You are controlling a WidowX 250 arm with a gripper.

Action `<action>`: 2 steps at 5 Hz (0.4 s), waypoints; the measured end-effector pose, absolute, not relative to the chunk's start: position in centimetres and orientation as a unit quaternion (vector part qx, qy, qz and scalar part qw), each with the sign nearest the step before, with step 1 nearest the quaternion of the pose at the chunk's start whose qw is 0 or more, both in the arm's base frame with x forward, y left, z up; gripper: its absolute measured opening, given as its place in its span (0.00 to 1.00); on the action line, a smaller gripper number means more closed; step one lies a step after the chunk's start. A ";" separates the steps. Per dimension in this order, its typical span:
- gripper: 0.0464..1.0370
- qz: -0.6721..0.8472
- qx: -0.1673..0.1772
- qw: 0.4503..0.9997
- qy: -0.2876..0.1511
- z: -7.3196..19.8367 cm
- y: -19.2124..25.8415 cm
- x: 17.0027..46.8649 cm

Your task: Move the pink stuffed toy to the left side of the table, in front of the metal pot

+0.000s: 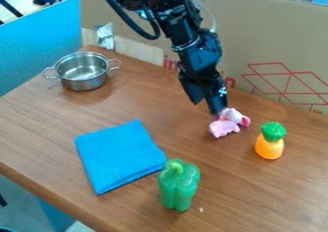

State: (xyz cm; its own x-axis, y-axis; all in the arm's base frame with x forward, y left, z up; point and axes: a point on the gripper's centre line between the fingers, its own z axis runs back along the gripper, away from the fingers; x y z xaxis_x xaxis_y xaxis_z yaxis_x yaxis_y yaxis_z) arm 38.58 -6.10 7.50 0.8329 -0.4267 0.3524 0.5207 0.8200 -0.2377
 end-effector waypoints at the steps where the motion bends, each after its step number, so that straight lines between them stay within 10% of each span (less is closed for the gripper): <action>1: 0.97 -0.254 -0.173 0.941 -0.144 7.6 -6.6 38.2; 2: 0.97 -0.261 -0.163 0.941 -0.139 6.9 -7.1 37.8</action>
State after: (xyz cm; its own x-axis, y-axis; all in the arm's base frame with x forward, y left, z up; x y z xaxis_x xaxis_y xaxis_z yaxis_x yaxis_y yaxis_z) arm 37.81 -7.08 6.91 0.8255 -0.4456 0.3464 0.5361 0.8111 -0.2341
